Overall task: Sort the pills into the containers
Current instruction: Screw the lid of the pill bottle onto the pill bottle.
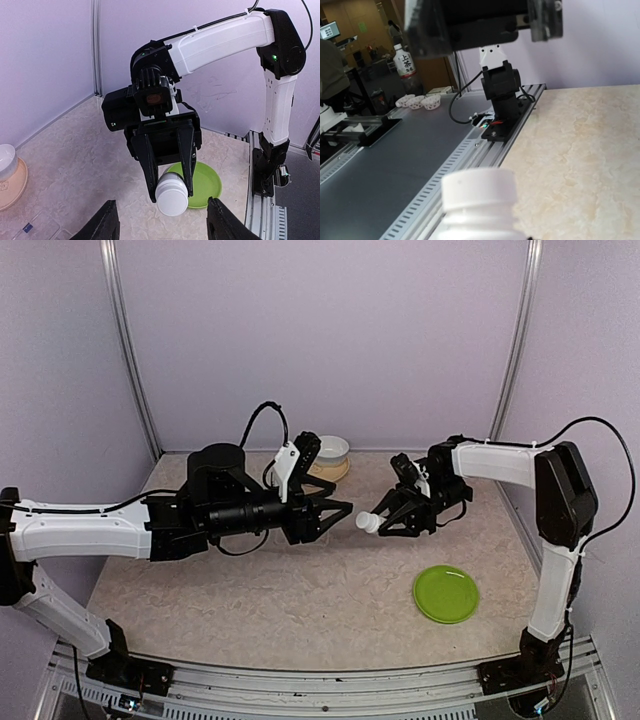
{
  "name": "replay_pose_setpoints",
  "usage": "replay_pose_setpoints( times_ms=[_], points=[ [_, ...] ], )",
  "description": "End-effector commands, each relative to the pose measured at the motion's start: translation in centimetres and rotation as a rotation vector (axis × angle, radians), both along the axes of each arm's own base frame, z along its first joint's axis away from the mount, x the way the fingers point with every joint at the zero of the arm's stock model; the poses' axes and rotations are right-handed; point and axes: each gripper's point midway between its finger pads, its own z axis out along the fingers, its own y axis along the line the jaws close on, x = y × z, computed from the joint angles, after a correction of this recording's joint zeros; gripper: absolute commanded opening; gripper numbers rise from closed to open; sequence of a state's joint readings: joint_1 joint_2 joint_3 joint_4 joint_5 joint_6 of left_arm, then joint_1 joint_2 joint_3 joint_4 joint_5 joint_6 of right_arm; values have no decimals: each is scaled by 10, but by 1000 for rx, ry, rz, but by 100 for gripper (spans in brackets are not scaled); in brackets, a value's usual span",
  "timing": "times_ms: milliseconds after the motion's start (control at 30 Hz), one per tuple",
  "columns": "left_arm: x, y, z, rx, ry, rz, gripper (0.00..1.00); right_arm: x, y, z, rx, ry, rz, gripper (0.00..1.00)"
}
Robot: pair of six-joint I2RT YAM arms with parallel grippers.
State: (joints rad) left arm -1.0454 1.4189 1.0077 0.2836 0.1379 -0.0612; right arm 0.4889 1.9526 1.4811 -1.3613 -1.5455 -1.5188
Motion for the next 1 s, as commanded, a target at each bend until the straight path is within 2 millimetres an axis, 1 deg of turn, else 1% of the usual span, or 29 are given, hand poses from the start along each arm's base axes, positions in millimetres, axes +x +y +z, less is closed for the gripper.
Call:
replay_pose_setpoints(
  times_ms=[0, 100, 233, 433, 700, 867, 967],
  points=[
    [1, 8, 13, -31, -11, 23, 59, 7, 2, 47, 214, 94, -54, 0],
    [2, 10, 14, -31, -11, 32, 59, 6, 1, 49, 227, 64, -56, 0],
    [2, 11, 11, -23, 0, 38, 58, 8, 3, 49, 207, 76, -48, 0],
    [0, 15, 11, -14, 6, 39, 58, 15, 9, 37, 121, 137, -30, 0],
    [-1, 18, 8, 5, 14, 47, 58, 13, 9, 31, 64, 141, -19, 0],
    [0, 20, 7, 23, 18, 55, 58, 9, 12, 17, -26, 141, 7, 0],
    [0, 21, 7, 30, 21, 61, 58, 9, 12, 13, -45, 142, 10, 0]
  ],
)
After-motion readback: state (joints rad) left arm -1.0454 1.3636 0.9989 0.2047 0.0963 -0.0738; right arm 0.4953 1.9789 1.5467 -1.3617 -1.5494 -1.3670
